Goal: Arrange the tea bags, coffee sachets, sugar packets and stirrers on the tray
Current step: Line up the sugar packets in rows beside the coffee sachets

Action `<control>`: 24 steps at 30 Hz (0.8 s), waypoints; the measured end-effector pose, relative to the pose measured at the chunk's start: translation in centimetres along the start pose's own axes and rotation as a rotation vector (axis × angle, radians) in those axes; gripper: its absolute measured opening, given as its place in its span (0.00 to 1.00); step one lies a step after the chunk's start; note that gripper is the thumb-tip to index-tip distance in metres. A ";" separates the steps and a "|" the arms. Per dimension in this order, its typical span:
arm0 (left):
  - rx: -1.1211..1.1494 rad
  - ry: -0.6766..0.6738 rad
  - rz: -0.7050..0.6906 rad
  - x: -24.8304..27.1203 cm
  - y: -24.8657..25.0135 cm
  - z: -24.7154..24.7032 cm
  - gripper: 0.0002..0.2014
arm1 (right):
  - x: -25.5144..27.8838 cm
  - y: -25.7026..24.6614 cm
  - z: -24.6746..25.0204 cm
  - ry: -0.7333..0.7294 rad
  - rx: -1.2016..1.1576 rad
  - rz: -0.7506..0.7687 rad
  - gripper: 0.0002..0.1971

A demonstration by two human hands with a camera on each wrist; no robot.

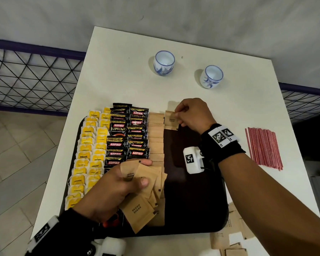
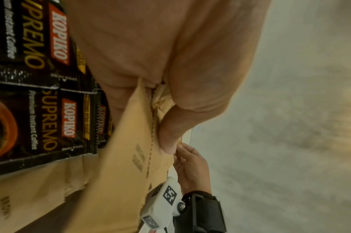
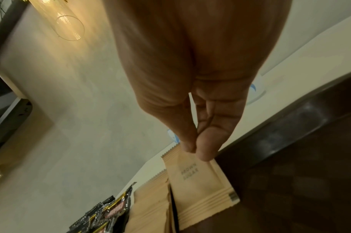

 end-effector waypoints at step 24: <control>0.001 0.010 -0.007 -0.1 0.2 -0.2 0.23 | 0.3 1.2 0.4 0.083 0.222 0.077 0.01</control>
Point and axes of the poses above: each hand's wrist, its own x-axis away from the middle knuckle, its own z-axis out of the back of the hand, y = z × x, the point moved 4 cm from there along -x, towards the middle knuckle, and after that the axes turned 10 degrees about -z, right-handed, at the moved point
